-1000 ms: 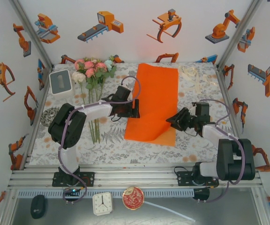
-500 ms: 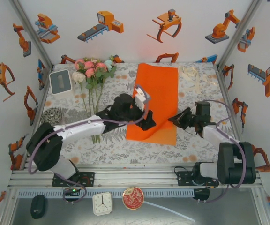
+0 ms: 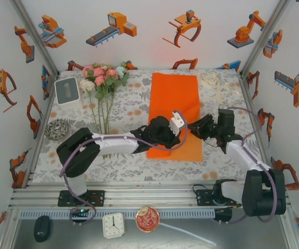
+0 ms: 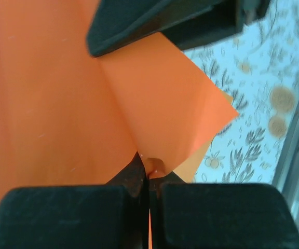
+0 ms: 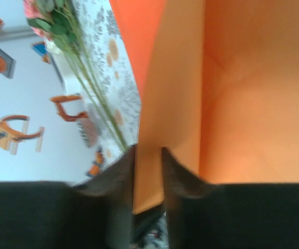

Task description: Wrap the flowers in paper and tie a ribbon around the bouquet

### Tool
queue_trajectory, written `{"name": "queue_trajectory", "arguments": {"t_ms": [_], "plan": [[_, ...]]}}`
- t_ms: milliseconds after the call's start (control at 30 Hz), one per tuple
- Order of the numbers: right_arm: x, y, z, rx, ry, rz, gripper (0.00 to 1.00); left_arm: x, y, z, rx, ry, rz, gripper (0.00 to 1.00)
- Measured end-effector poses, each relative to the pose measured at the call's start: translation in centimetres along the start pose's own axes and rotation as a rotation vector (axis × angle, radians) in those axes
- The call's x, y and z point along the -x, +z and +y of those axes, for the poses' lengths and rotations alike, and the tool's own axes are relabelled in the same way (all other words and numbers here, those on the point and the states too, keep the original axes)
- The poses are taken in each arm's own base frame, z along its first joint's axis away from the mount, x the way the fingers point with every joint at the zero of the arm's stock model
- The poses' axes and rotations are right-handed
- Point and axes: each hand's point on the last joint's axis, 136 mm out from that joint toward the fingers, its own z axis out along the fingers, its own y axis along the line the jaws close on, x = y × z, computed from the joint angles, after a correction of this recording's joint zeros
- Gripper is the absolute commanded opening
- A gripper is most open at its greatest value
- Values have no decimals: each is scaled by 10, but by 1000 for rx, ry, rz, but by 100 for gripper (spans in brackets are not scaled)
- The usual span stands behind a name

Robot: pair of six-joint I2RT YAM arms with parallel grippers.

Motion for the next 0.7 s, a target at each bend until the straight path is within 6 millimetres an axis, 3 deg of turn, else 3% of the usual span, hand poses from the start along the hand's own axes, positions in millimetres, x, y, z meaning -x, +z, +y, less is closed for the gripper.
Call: {"name": "queue_trajectory", "arguments": {"t_ms": [100,167,267,333,400,567,700], "plan": [[10,-15,13,-11,-62,-62,43,19,-31,45,81,-176,-92,0],[19,-29,22,-12,-102,-134,41,29,-57,86,146,-315,-177,0],[29,-44,23,-35,-132,-225,11,29,-86,134,222,-485,-275,0],[34,-45,18,-61,-140,-256,0,21,-93,144,235,-560,-290,0],[36,-34,8,-105,-139,-247,0,15,-95,146,235,-616,-290,0],[14,22,-41,-285,-164,-83,0,17,-111,151,258,-686,-328,0],[-2,54,-64,-360,-192,10,0,26,-134,163,303,-703,-377,0]]}}
